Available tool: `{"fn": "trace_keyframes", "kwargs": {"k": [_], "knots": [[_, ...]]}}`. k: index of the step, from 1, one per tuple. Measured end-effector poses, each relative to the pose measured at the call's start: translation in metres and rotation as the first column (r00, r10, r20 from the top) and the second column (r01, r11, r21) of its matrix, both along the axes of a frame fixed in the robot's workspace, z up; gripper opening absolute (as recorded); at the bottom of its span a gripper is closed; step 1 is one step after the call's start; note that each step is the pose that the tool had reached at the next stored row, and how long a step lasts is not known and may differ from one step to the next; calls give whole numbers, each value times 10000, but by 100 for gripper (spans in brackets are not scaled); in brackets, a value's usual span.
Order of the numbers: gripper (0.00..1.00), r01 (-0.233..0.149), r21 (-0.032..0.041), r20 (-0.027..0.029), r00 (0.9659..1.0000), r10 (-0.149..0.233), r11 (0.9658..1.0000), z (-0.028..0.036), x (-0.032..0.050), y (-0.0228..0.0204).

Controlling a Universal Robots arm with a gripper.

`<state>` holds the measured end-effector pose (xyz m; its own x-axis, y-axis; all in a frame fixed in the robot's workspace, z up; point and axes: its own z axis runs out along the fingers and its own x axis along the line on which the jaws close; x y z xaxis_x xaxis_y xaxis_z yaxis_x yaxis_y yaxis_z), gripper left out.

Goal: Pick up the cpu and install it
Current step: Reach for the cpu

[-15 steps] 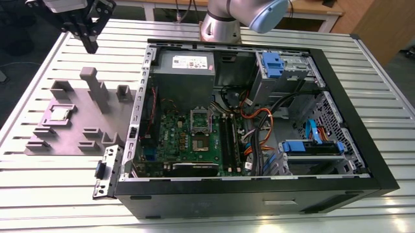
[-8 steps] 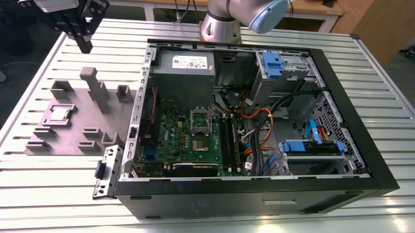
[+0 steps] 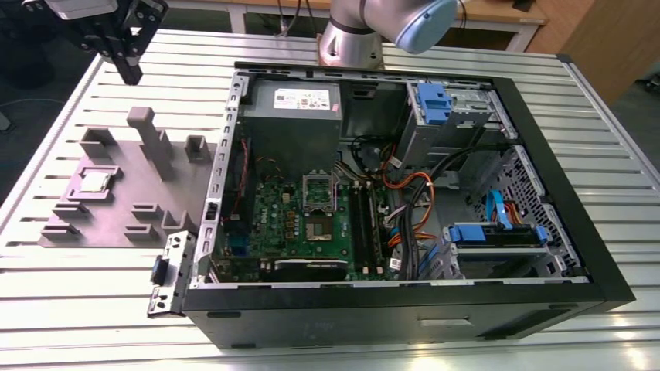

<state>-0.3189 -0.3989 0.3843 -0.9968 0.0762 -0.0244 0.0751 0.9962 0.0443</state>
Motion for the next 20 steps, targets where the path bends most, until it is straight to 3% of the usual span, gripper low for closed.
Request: {"fn": "trace_keyframes", "kwargs": {"k": [20], "knots": [[10,0,0,0,10000,0,10000,-7,-161,0]]}}
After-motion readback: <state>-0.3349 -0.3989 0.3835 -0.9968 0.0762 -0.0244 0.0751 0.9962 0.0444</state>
